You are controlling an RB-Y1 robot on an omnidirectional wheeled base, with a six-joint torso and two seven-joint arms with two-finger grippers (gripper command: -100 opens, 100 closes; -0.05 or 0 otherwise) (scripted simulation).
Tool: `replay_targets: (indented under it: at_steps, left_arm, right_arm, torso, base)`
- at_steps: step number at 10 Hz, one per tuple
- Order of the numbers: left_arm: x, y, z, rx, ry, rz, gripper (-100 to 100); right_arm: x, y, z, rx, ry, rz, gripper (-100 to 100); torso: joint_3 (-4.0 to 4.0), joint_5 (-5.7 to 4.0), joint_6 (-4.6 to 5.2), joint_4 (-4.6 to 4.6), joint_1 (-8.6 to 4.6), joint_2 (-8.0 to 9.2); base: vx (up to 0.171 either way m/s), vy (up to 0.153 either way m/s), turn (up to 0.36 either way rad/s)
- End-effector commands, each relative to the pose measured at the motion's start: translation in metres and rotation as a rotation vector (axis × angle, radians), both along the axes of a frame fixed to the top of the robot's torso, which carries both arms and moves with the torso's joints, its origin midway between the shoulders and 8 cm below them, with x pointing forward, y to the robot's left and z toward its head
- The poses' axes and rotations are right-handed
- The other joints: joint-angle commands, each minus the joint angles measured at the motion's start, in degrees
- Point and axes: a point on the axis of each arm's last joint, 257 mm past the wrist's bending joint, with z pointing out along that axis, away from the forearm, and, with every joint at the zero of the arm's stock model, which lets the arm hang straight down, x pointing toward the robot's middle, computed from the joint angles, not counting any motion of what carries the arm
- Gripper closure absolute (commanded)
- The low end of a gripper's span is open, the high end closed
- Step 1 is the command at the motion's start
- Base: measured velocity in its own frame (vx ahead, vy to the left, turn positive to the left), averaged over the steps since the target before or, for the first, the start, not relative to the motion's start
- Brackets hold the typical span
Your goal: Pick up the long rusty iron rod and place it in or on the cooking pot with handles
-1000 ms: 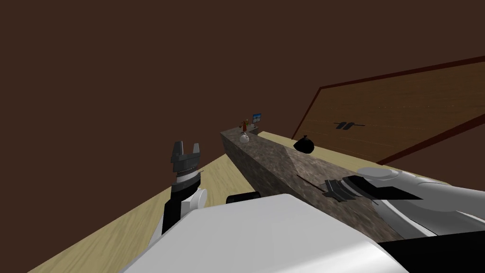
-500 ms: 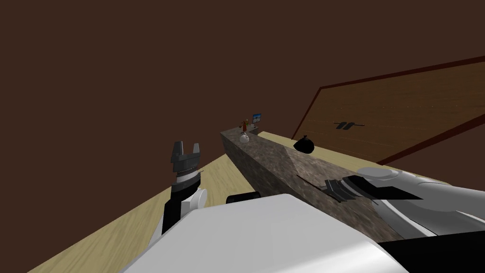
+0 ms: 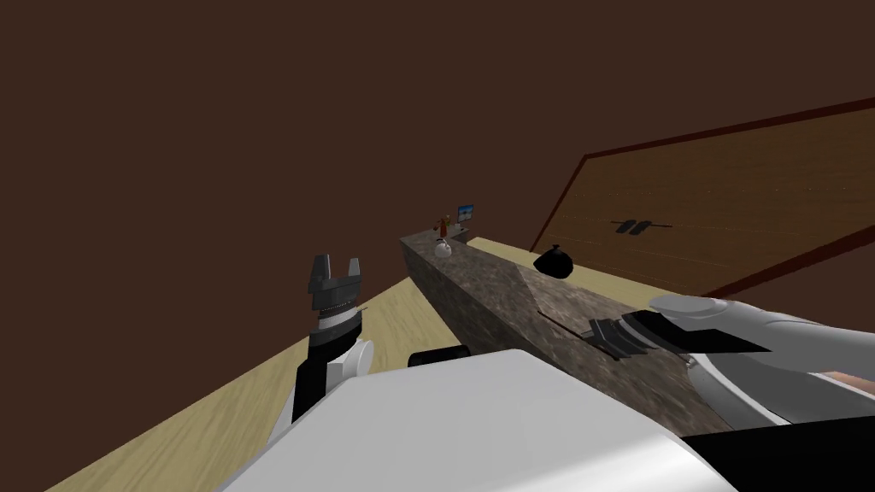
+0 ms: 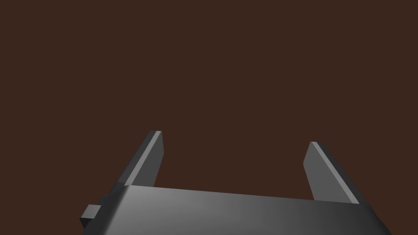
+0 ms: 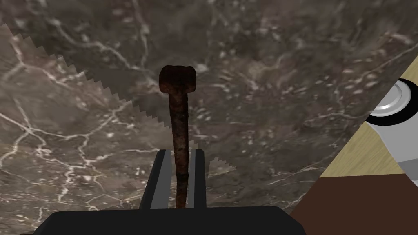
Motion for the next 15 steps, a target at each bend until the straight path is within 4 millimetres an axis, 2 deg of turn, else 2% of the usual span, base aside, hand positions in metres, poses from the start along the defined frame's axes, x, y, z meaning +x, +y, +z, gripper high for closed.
replay_targets:
  at_steps: [1,3,5,7,9,10,11,12,13,15]
  left_arm:
    - [0.000,0.000,0.000,0.000,0.000,0.000,0]
    - [0.000,0.000,0.000,0.000,0.000,0.000,0]
    - [0.000,0.000,0.000,0.000,0.000,0.000,0]
    - [0.000,0.000,0.000,0.000,0.000,0.000,0]
    - [0.000,0.000,0.000,0.000,0.000,0.000,0]
    - [0.000,0.000,0.000,0.000,0.000,0.000,0]
    - [0.000,0.000,0.000,0.000,0.000,0.000,0]
    - [0.000,0.000,0.000,0.000,0.000,0.000,0]
    - [0.000,0.000,0.000,0.000,0.000,0.000,0]
    - [0.000,0.000,0.000,0.000,0.000,0.000,0]
  right_arm:
    - [0.010,-0.005,0.011,-0.013,-0.007,0.004,100]
    - [0.019,-0.011,0.030,-0.024,-0.008,0.004,100]
    - [0.024,-0.014,0.042,-0.026,-0.007,0.000,100]
    - [0.029,-0.017,0.062,-0.025,-0.006,-0.009,100]
    - [0.032,-0.018,0.077,-0.023,-0.005,-0.017,100]
    - [0.035,-0.019,0.091,-0.020,-0.004,-0.026,100]
    - [0.035,-0.019,0.091,-0.020,-0.004,-0.026,100]
    - [0.038,-0.019,0.106,-0.016,-0.004,-0.036,100]
    - [0.038,-0.019,0.106,-0.016,-0.004,-0.036,100]
    - [0.040,-0.019,0.126,-0.008,-0.003,-0.050,100]
  torso:
    - [0.00,0.00,0.00,0.00,0.00,0.00]
    - [0.03,0.01,-0.02,0.01,0.01,0.06]
    - [0.20,-0.04,0.16,0.05,-0.20,0.36]
    - [0.29,-0.05,0.16,0.08,-0.33,0.53]
    - [0.41,-0.10,0.26,0.11,-0.36,0.75]
    - [0.41,-0.10,0.26,0.12,-0.43,0.74]
    - [0.42,-0.11,0.24,0.13,-0.61,0.76]
    - [0.44,-0.16,0.29,0.12,-0.55,0.79]
    - [0.50,-0.15,0.31,0.14,-0.56,0.89]
    - [0.49,-0.15,0.32,0.14,-0.59,0.88]
  base:
    - [-0.019,0.044,0.295]
    - [-0.062,0.016,0.290]
    - [-0.089,-0.034,0.117]
    - [-0.129,-0.054,0.124]
    - [-0.147,-0.057,0.045]
    - [-0.148,-0.118,0.035]
    - [-0.150,-0.090,0.044]
    - [-0.183,-0.079,0.003]
    - [-0.146,-0.080,-0.003]
    - [-0.178,-0.111,-0.021]
